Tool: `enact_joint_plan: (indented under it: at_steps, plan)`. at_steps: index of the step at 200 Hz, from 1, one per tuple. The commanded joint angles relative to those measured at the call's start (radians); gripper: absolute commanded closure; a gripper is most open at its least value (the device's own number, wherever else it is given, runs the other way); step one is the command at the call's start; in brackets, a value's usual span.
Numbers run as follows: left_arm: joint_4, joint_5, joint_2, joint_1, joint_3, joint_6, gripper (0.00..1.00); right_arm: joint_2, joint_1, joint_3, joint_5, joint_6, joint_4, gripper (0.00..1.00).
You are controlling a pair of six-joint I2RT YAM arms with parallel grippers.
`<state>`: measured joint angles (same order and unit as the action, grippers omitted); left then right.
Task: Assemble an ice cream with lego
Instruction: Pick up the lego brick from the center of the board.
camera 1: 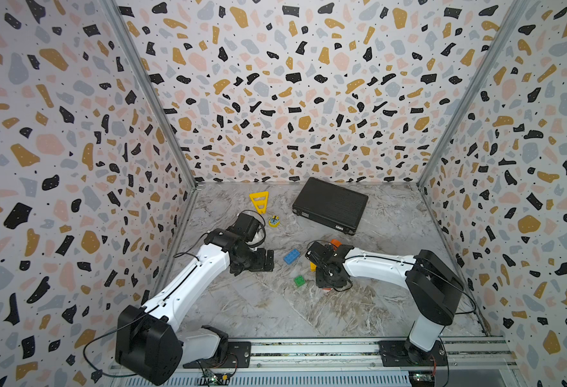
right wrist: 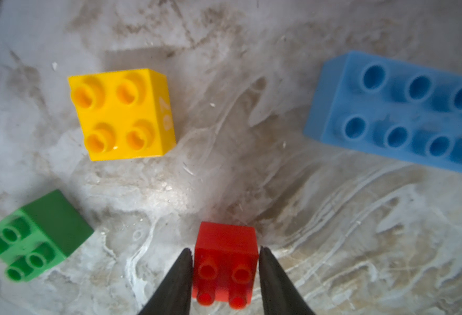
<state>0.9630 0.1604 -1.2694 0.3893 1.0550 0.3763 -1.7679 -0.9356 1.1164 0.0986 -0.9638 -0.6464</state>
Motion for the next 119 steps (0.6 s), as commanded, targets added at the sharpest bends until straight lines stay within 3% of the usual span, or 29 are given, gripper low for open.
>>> enact_joint_plan:
  at_steps: [1, 76, 119]
  plan:
    - [-0.006, 0.004, -0.004, 0.004, -0.010, -0.018, 0.01, -0.001, -0.006, 0.028, 0.019, 0.005, -0.034, 0.59]
    - [-0.004, -0.001, -0.003, 0.003, -0.008, -0.017, 0.00, 0.006, -0.006, 0.076, 0.037, 0.057, -0.097, 0.74]
    - [0.008, 0.013, 0.000, 0.003, 0.009, -0.019, 0.01, 0.001, -0.008, 0.195, 0.071, 0.120, -0.180, 0.74]
